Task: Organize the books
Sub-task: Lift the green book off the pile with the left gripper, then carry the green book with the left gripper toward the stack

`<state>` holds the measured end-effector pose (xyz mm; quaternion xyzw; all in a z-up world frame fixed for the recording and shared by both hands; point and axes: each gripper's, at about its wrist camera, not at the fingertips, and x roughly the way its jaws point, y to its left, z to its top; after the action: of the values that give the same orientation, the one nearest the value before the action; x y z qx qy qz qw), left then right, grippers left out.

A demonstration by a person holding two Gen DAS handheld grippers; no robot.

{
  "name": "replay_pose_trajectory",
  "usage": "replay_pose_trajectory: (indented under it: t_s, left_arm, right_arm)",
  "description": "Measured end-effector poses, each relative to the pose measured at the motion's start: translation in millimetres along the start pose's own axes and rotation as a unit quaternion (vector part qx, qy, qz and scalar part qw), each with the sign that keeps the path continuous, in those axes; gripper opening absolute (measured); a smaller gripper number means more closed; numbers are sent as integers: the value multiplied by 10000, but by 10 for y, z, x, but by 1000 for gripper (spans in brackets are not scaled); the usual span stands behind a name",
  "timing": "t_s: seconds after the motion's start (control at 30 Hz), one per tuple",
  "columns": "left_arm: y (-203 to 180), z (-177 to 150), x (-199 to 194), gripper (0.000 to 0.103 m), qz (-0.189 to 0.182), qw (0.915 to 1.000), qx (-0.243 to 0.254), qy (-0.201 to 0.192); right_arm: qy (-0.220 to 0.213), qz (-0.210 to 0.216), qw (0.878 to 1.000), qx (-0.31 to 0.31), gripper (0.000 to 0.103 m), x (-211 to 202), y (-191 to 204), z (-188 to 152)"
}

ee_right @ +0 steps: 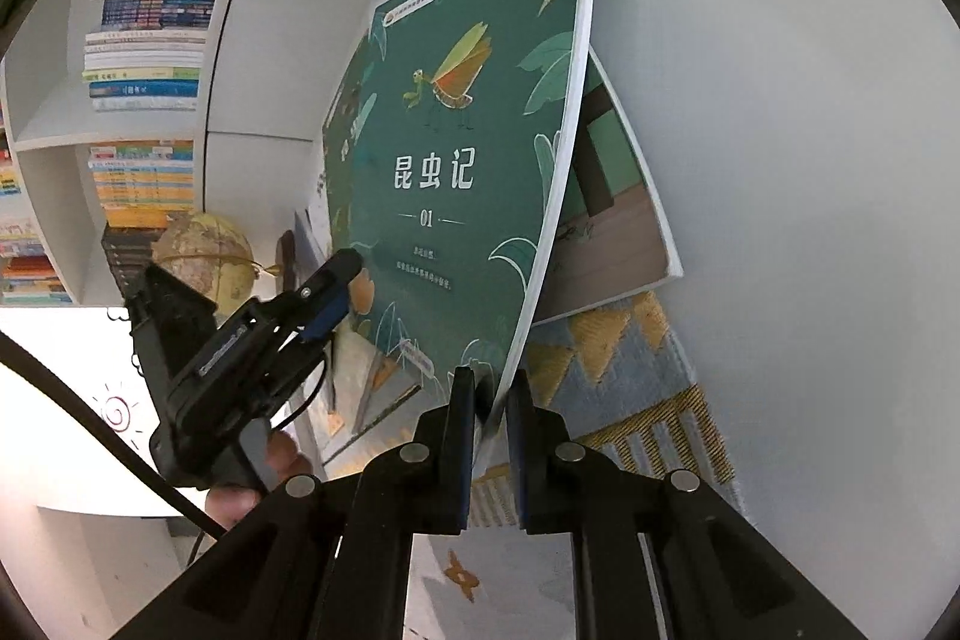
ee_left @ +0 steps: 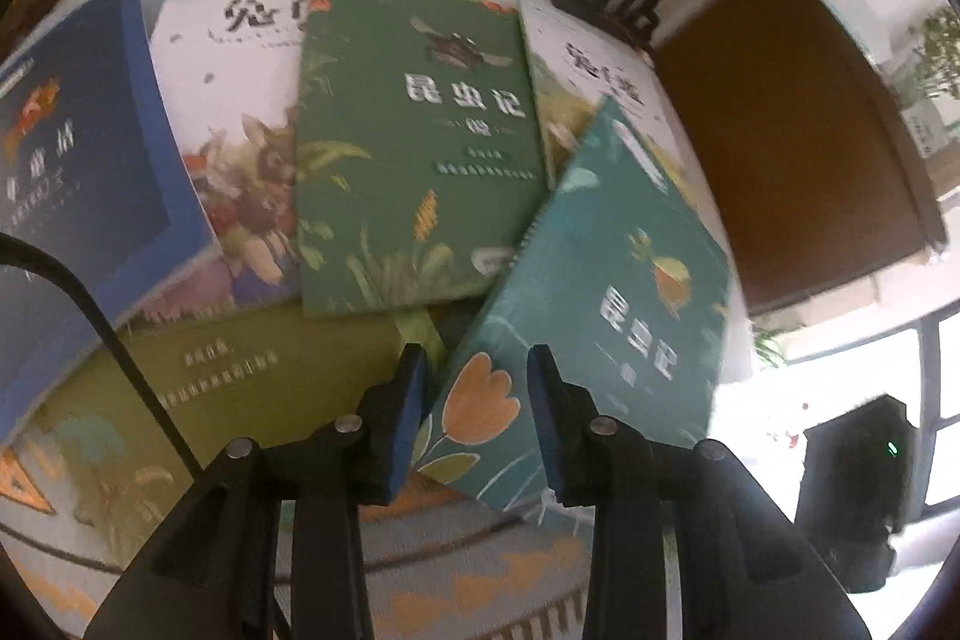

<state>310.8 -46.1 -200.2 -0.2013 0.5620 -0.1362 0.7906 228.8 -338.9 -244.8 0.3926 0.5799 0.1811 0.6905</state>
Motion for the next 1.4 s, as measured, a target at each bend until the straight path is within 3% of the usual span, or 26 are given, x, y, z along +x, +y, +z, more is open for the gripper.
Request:
replay_pose_trajectory:
  t_s: [0.1, 0.23, 0.4, 0.53, 0.57, 0.6, 0.63, 0.7, 0.77, 0.83, 0.9, 0.93, 1.0, 1.03, 1.07, 1.17, 1.23, 1.4]
  left_arm:
    - [25, -154, -83, 30, -351, 9990, -76, 257]
    - [100, -651, -302, 30, -974, 9936, -250, 524]
    - [173, -826, -201, 30, -1359, 9872, -722, 416]
    - [-70, -862, -102, 30, -1558, 9851, -692, 227]
    - [-132, -855, -88, 27, -1475, 9866, -686, 140]
    - [-172, -842, -73, 14, -1445, 9868, -725, 82]
    - [-194, -819, -47, 9, -1508, 9850, -830, 61]
    - [-152, -791, -100, 9, -2003, 9733, -1121, 2]
    - [-155, -756, -153, 10, -2535, 9579, -1345, 77]
    - [-139, -739, -177, 10, -2918, 9444, -1510, 148]
    - [-81, -739, -165, 9, -3155, 9329, -1725, 195]
    - [-55, -756, -167, 9, -3160, 9317, -1780, 227]
    - [-34, -791, -155, 8, -2913, 9407, -1721, 241]
    - [-24, -835, -159, 8, -2738, 9466, -1681, 253]
    - [-14, -861, -161, 8, -2582, 9511, -1673, 269]
    - [-45, -897, -196, 10, -1912, 9705, -1455, 201]
    - [-92, -907, -245, 11, -1537, 9798, -1269, 144]
    - [-319, -1070, -390, 11, -552, 9969, -557, -110]
  right_arm:
    - [57, -167, 9997, -160, 13, -51, -20, 31]
    - [602, -553, 9930, -847, 14, -56, 48, 72]
    - [796, -558, 9893, -1087, 15, 43, 78, 130]
    - [857, -814, 9831, -1399, 17, 99, 176, 124]
    - [869, -848, 9818, -1460, 19, 105, 194, 118]
    - [877, -858, 9816, -1464, 20, 107, 191, 124]
    - [878, -875, 9818, -1438, 21, 106, 190, 131]
    - [884, -759, 9848, -1288, 32, 98, 175, 140]
    - [845, -397, 9903, -1034, 65, 75, 165, 145]
    - [736, 1, 9945, -746, 78, 36, 113, 163]
    - [719, 506, 9948, -512, 78, 19, 42, 193]
    - [714, 645, 9945, -424, 77, 18, 19, 198]
    - [654, 833, 9939, -315, 64, 23, 11, 185]
    - [622, 837, 9939, -360, 48, 17, 33, 169]
    - [565, 740, 9946, -457, 43, 2, 63, 153]
    - [324, 16, 9912, -1284, 38, -68, 270, 31]
    - [273, -633, 9766, -2038, 36, -58, 471, -129]
    - [185, -1378, 9384, -3162, 33, -6, 701, -398]
